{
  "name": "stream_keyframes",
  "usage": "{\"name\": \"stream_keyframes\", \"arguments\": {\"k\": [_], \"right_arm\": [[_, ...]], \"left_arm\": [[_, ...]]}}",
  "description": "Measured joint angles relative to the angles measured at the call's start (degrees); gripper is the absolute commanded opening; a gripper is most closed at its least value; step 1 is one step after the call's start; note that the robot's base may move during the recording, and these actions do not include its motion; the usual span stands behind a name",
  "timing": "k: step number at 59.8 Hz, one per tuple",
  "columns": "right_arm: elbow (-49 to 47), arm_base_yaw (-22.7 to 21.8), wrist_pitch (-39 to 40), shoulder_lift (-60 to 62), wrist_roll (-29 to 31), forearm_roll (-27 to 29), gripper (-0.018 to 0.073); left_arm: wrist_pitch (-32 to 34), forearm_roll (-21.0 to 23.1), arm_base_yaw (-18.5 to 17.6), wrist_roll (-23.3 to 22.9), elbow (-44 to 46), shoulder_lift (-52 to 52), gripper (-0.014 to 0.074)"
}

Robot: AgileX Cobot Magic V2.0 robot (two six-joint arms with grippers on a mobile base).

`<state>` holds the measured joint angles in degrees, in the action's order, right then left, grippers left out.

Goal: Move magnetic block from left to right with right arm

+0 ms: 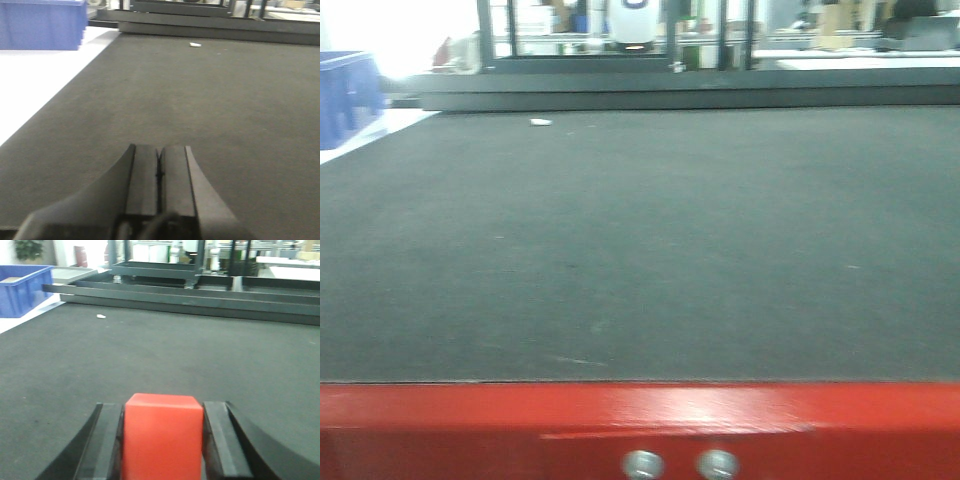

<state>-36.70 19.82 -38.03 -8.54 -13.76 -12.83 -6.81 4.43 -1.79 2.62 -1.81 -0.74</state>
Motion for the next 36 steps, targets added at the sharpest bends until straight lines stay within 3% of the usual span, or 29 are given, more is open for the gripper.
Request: {"name": "stream_keyframes", "arguments": {"k": [36], "right_arm": [[0.00,0.00,0.00,0.00,0.00,0.00,0.0180]], "left_arm": [[0.00,0.00,-0.10,0.00,0.00,0.00,-0.0115]]}}
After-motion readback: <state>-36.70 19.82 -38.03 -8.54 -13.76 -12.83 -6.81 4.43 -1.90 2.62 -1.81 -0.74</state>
